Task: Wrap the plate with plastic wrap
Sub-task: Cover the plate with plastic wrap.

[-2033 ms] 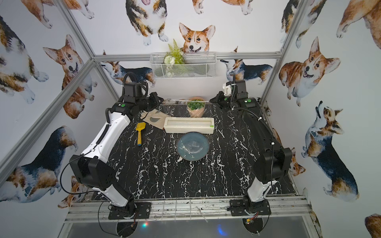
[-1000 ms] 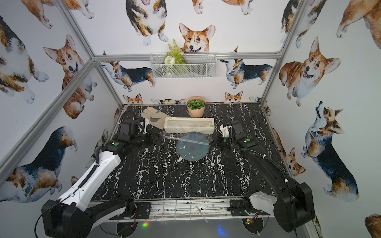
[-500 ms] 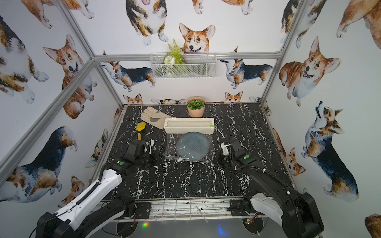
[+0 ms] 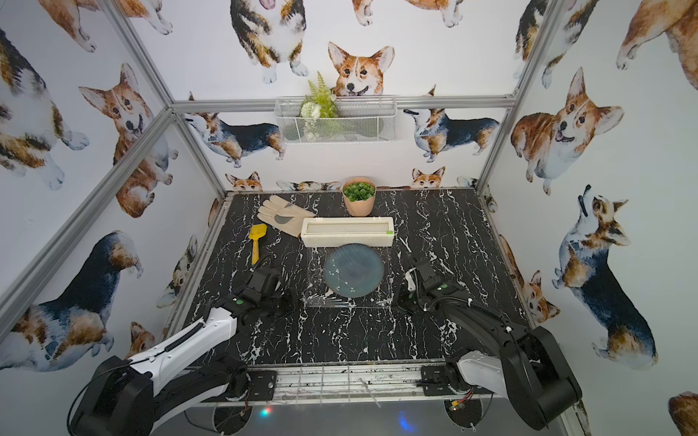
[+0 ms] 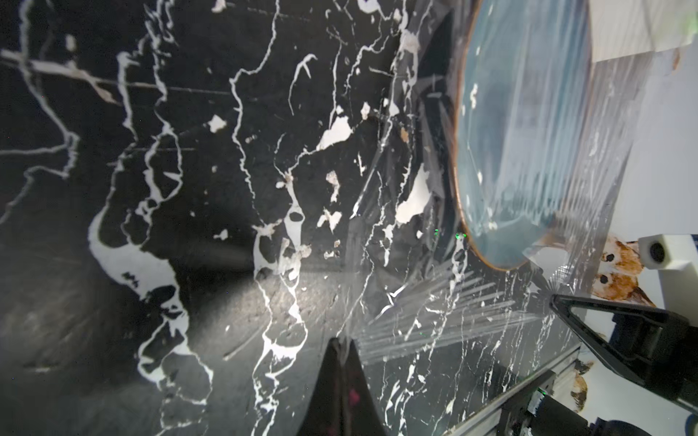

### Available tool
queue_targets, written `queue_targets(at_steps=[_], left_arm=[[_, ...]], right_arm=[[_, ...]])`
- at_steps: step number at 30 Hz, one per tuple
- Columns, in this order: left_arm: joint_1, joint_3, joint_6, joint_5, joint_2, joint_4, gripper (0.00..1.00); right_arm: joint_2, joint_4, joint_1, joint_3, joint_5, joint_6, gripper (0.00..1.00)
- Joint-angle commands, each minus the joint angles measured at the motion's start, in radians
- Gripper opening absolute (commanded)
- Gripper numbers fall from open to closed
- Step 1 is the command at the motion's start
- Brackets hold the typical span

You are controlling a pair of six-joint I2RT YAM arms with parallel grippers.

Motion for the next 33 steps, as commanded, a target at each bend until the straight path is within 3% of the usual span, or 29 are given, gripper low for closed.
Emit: queue_targets(at_steps=[1,21,33], left_arm=[[-0.003,0.0,0.003,-0.063,0.072,0.036,0.0],[-0.003,0.191,0.023,-0.178,0.43,0.134,0.0],[-0.003,0.283,-0.006,-0.153,0.567,0.219,0.0]], right_arm=[[0.045,-0.032,-0.002,-0.003,0.093,-0.019,0.0],[0.375,0.16,-0.077,0.159,0.212,0.0,0.0],[0.521,0.301,-0.077,0.209,0.138,0.097,0.0]])
